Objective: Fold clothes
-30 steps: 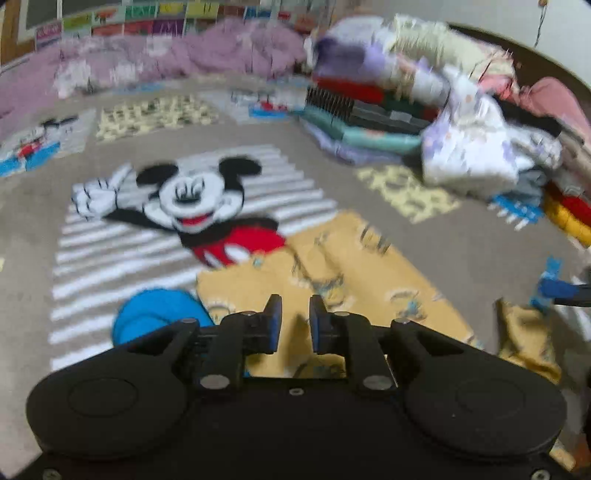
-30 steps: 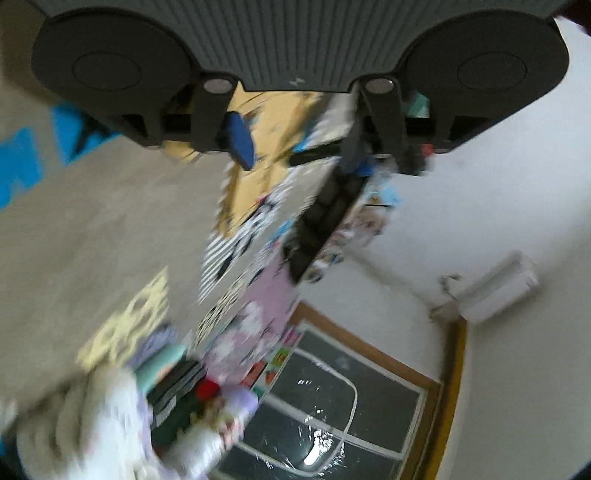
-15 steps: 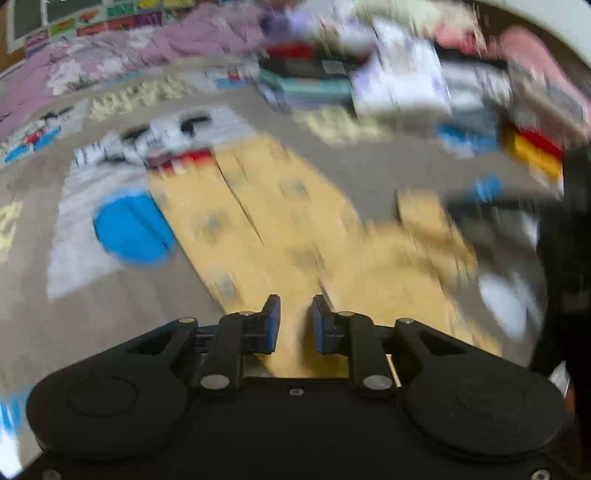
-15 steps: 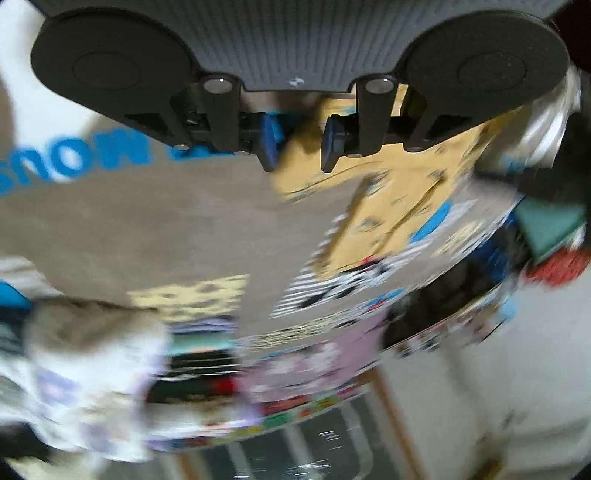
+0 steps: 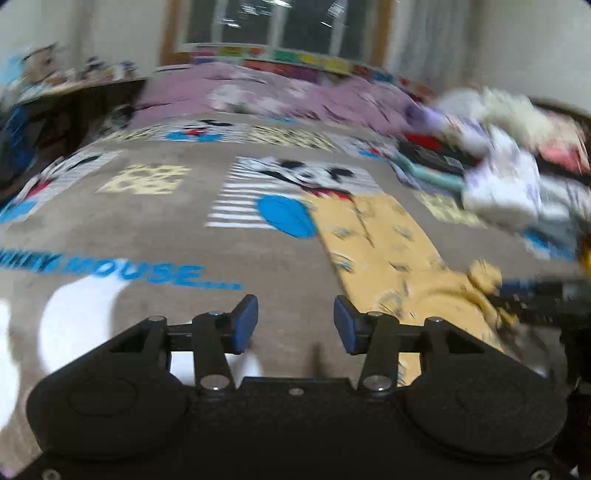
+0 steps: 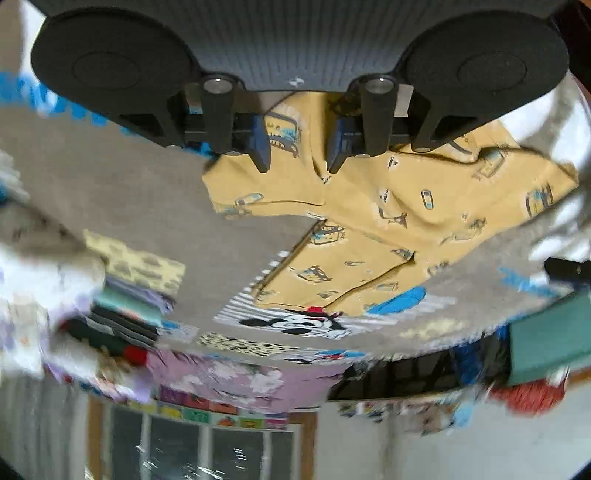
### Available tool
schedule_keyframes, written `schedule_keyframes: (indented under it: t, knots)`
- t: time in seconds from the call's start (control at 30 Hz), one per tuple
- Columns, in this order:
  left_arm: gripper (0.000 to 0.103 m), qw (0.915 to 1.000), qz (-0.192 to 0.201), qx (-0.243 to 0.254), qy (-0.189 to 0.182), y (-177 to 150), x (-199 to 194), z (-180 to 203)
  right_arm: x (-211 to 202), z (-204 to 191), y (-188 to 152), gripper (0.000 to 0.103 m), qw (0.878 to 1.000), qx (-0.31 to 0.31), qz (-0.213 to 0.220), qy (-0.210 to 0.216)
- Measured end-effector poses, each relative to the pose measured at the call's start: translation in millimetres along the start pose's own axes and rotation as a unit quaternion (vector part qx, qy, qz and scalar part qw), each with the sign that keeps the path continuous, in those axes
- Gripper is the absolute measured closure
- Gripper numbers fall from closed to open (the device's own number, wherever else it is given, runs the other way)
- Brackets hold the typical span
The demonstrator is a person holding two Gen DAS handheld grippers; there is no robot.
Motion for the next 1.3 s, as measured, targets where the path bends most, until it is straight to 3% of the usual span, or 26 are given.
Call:
schedule_keyframes:
  t: [0.03,0.1,0.13,0.2,0.23,0.37,0.47,0.53,0.6,0.73,0.77,0.83,0.87,0.97,1.03,1.13,1.17,1.2,1.27,1.3]
  knots:
    - [0.059,0.9999,0.004,-0.01,0.004,1,-3,-6,-3,7,1,0.086,0.999,0.033,0.006,0.004]
    - [0.062,0.9999,0.01,-0.001,0.005,1,-5,-6,-12,25,2,0.097,0.995,0.094,0.027,0.003]
    - [0.069,0.9999,0.013,0.007,0.003,0,-7,-2,-17,35,3,0.097,0.991,0.124,0.039,0.002]
    - [0.074,0.9992,0.015,0.033,-0.016,-2,-8,13,-27,53,-2,0.097,0.981,0.186,0.059,0.004]
    - [0.08,0.9984,0.012,0.049,-0.023,-5,-8,22,-27,58,-7,0.097,0.978,0.199,0.061,-0.003]
    - [0.089,0.9924,-0.01,0.109,-0.055,-22,-7,60,-30,77,-24,0.098,0.965,0.25,0.073,-0.02]
    - [0.089,0.9831,-0.072,0.16,-0.051,-48,7,83,-31,74,-27,0.097,0.965,0.25,0.075,-0.025]
    - [0.089,0.98,-0.066,0.182,-0.045,-51,3,90,-29,74,-29,0.094,0.961,0.266,0.076,-0.009]
    - [0.089,0.9833,-0.038,0.172,-0.048,-40,-7,91,-32,75,-30,0.091,0.957,0.278,0.086,0.0]
    - [0.089,0.9849,0.012,0.169,-0.037,-27,-9,95,-39,74,-27,0.07,0.951,0.288,0.111,0.006]
    - [0.089,0.9841,0.001,0.174,-0.036,-31,-4,97,-42,76,-25,0.068,0.95,0.29,0.119,0.002]
    - [0.089,0.9765,-0.068,0.198,-0.05,-51,14,99,-43,79,-23,0.062,0.947,0.295,0.127,0.002]
    - [0.089,0.9731,-0.079,0.21,-0.052,-55,18,100,-41,80,-23,0.062,0.947,0.296,0.124,0.0]
    - [0.089,0.9773,-0.057,0.195,-0.06,-42,4,97,-35,83,-21,0.062,0.949,0.291,0.118,-0.013]
    - [0.089,0.9789,-0.02,0.191,-0.07,-37,-3,99,-32,87,-19,0.061,0.948,0.294,0.122,-0.014]
    - [0.086,0.976,-0.012,0.201,-0.084,-39,-1,104,-30,89,-11,0.061,0.944,0.3,0.136,0.0]
    - [0.086,0.9732,-0.013,0.213,-0.087,-43,0,108,-28,86,-7,0.061,0.948,0.288,0.134,0.002]
    - [0.085,0.9701,-0.014,0.226,-0.088,-46,0,112,-26,81,-4,0.064,0.956,0.267,0.124,-0.005]
    - [0.084,0.9643,-0.01,0.246,-0.097,-50,-3,120,-21,75,1,0.092,0.965,0.24,0.104,-0.011]
    - [0.082,0.9615,-0.006,0.254,-0.105,-51,-5,122,-22,75,1,0.096,0.963,0.247,0.104,-0.009]
Point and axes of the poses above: each gripper's, at about its wrist camera, not at the fingertips, and x roughly the way its jaws point, z to its right, y to its top, the point moved 7 cm from there along x, roughly the way its jaws point, and after that the axes turned 8 degrees about y, right-handed, at the moved point
